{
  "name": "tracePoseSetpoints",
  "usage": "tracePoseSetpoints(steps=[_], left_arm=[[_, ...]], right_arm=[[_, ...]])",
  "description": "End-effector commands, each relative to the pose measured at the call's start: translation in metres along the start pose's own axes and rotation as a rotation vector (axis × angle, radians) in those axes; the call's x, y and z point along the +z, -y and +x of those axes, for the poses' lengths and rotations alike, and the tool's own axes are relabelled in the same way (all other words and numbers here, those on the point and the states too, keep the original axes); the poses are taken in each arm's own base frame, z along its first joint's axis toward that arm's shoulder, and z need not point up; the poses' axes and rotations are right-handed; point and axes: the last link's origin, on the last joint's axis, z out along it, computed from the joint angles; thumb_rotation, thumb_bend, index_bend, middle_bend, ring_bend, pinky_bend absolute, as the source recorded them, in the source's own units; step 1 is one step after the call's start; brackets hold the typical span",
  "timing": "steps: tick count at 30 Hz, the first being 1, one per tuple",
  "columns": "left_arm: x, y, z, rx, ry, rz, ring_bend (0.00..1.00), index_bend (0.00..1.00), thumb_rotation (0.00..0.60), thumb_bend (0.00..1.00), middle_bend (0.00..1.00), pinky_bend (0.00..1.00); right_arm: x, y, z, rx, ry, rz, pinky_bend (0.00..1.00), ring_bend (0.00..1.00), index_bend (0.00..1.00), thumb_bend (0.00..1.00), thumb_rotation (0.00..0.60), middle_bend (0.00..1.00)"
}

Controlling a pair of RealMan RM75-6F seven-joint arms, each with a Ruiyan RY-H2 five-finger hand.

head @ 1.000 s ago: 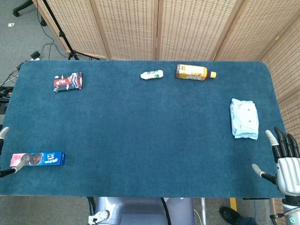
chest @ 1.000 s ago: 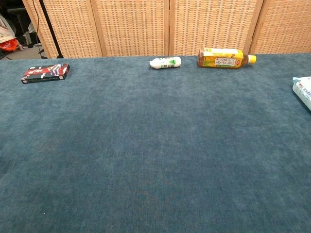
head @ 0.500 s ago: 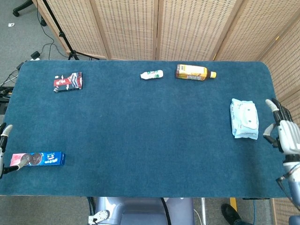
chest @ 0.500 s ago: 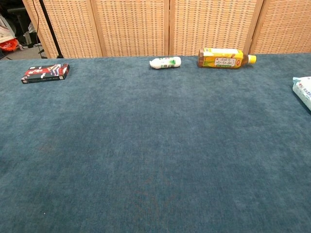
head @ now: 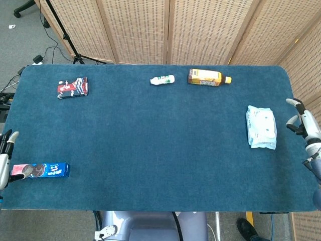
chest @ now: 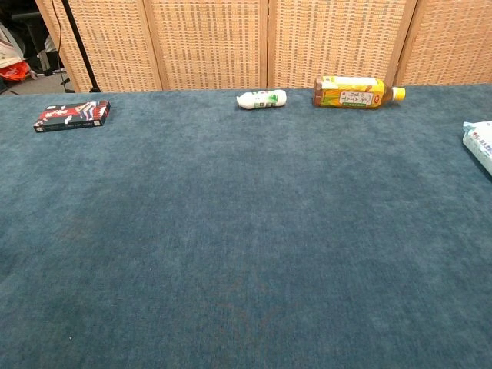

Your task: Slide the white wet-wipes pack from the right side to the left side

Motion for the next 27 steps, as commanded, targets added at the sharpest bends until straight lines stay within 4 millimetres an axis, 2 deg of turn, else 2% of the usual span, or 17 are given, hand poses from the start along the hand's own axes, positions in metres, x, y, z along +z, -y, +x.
tracePoseSetpoints(steps=[1, 5, 12, 16, 27], left_arm=[[0.002, -0.001, 0.0, -0.002, 0.004, 0.002, 0.0, 0.0, 0.6, 0.0, 0.0, 0.0], [0.005, -0.001, 0.0, -0.002, 0.012, 0.002, 0.0, 0.0, 0.6, 0.0, 0.0, 0.0], [0.009, -0.001, -0.002, -0.001, 0.04, -0.007, 0.0, 0.0, 0.6, 0.0, 0.0, 0.0], [0.009, -0.001, -0.002, -0.004, 0.039, -0.005, 0.0, 0.0, 0.6, 0.0, 0.0, 0.0], [0.009, -0.002, -0.004, -0.003, 0.045, -0.009, 0.0, 0.0, 0.6, 0.0, 0.0, 0.0]], right_arm=[[0.015, -0.009, -0.006, 0.046, 0.038, -0.075, 0.04, 0.0, 0.13, 1.0, 0.6, 0.01], [0.021, -0.021, -0.015, 0.06, 0.081, -0.147, 0.04, 0.0, 0.13, 1.0, 0.6, 0.02], [0.035, -0.031, -0.026, 0.107, 0.117, -0.239, 0.04, 0.0, 0.16, 1.0, 0.6, 0.04], [0.037, -0.034, -0.031, 0.095, 0.137, -0.259, 0.08, 0.0, 0.16, 1.0, 0.6, 0.04], [0.032, -0.018, -0.048, 0.116, 0.197, -0.201, 0.18, 0.0, 0.2, 1.0, 0.6, 0.08]])
